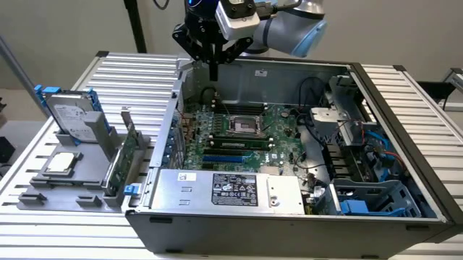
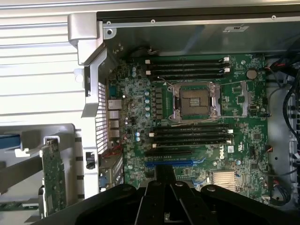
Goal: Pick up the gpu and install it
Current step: 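Reach for the gpu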
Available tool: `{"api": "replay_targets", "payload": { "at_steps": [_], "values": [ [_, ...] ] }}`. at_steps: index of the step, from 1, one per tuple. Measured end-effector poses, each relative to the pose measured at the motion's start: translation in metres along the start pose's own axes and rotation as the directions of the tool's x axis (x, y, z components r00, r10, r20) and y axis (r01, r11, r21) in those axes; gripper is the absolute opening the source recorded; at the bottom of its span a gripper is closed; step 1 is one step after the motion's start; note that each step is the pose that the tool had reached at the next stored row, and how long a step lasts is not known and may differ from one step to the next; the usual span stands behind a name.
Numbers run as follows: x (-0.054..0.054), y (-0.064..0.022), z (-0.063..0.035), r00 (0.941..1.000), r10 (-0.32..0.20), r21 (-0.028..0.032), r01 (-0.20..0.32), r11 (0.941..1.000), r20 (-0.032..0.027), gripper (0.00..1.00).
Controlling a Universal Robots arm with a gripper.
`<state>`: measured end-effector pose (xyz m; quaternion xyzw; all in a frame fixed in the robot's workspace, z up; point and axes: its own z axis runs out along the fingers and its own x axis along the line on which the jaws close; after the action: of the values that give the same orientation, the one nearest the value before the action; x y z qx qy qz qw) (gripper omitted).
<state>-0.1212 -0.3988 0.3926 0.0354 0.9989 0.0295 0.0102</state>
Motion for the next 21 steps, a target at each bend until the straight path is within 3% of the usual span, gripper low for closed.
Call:
{"api": "replay_targets", "payload": {
  "at_steps": [6, 13, 17, 21],
  "values": [
    [0.003, -0.0014, -0.0002, 1.0, 0.0, -0.0005, 0.0, 1.0, -0.0005, 0.11],
    [0.025, -0.0122, -0.001, 1.0, 0.0, 0.0024, 0.0, 1.0, -0.0004, 0.11],
    [0.043, -0.0159, -0.0013, 1.0, 0.0, 0.0088, 0.0, 1.0, 0.0001, 0.11],
    [0.061, -0.0185, -0.0014, 1.0, 0.0, 0.0201, 0.0, 0.9998, 0.001, 0.11]
  ]
}}
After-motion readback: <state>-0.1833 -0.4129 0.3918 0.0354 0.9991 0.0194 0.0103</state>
